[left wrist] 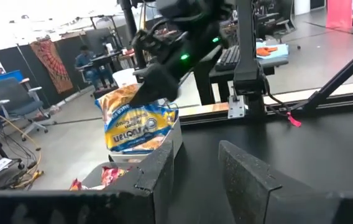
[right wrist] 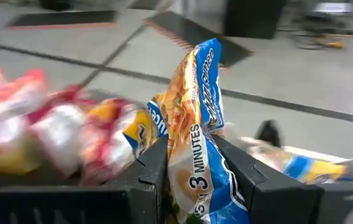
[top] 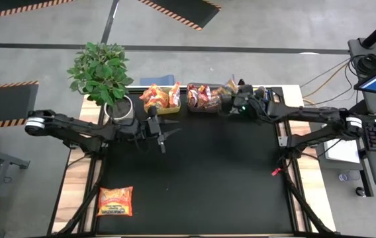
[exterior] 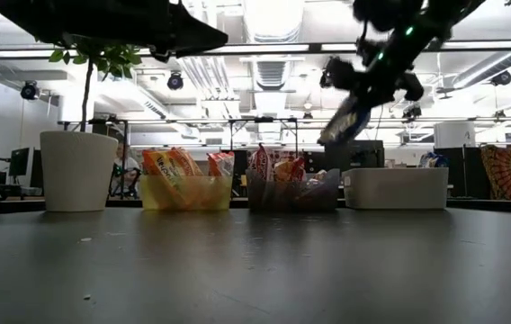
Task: Sort Maruchan noodles
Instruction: Put the blue noodle pack into the white bin, then put the orange noodle pack into the yellow bin
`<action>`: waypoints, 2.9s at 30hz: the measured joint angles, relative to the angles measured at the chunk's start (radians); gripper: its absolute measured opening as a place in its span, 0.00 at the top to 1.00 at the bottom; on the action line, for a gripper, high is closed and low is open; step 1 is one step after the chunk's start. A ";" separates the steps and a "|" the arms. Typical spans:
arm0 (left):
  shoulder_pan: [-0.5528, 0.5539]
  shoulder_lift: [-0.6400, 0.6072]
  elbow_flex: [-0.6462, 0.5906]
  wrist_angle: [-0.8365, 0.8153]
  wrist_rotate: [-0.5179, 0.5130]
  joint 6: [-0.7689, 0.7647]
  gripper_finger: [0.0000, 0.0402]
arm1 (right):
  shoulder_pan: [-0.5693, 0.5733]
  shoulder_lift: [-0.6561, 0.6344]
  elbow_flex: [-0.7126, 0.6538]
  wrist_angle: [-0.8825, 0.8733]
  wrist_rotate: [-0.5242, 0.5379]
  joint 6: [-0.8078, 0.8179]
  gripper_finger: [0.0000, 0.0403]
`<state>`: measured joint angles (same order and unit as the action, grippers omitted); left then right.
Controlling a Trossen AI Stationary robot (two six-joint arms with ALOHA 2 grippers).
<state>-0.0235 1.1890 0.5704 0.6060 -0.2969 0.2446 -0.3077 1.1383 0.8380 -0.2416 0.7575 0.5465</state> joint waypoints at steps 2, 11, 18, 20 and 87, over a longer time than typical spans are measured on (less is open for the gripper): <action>0.000 -0.002 -0.002 0.001 0.000 0.000 0.72 | -0.044 0.033 0.008 0.003 0.011 0.002 0.77; 0.000 0.000 -0.012 -0.001 -0.002 0.008 0.72 | -0.172 0.156 0.006 -0.030 0.102 0.028 0.77; 0.000 0.000 -0.016 0.000 -0.004 0.031 0.72 | -0.182 0.237 0.006 -0.027 0.169 0.028 0.77; 0.000 0.000 -0.016 0.000 -0.004 0.031 0.72 | -0.182 0.261 0.006 -0.011 0.181 0.028 0.77; -0.180 0.091 0.491 -1.257 0.074 -0.387 0.72 | 0.148 -0.188 -0.048 -0.060 -0.190 -0.218 0.63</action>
<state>-0.2038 1.2804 1.0609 -0.6506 -0.2232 -0.1429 -0.1601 0.9508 0.7895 -0.3015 0.5678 0.3286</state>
